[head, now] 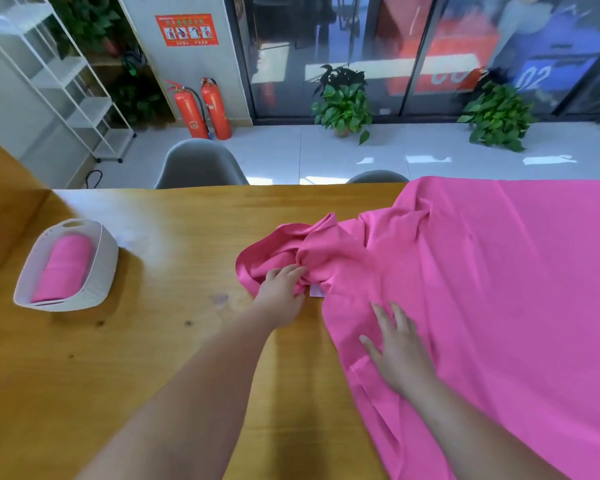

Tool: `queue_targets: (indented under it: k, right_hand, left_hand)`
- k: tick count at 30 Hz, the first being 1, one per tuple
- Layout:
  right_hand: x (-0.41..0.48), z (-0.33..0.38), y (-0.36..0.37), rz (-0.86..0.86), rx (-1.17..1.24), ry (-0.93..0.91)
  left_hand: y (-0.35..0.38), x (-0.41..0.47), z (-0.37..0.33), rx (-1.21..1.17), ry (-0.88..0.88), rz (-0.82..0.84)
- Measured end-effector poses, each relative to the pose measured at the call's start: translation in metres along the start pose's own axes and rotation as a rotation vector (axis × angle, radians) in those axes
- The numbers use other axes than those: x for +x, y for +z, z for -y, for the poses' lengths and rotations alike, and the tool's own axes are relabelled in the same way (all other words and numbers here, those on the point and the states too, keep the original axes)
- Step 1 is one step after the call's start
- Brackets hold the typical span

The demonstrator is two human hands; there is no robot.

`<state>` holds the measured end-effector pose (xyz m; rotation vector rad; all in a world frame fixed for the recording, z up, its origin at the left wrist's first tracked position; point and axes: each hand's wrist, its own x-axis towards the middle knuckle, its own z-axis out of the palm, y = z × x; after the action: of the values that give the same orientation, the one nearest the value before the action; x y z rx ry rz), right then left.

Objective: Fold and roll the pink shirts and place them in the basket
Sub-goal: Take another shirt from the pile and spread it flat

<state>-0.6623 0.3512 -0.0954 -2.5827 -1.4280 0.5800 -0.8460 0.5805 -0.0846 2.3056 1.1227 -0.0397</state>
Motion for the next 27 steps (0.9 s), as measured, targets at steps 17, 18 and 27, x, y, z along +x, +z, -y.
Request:
queue_targets:
  k: [17,18,27]
  right_hand:
    - [-0.032,0.068,0.011,-0.038,-0.040,-0.017]
    - [-0.036,0.075,0.015,-0.031,-0.045,-0.025]
    - [-0.082,0.118,0.060,0.096,-0.201,-0.127]
  left_hand:
    - [-0.063,-0.150,0.115,-0.783,-0.579,-0.564]
    - [-0.065,-0.163,0.133,-0.784,-0.617,-0.534]
    - [-0.015,-0.263,0.255,-0.009,-0.620,-0.169]
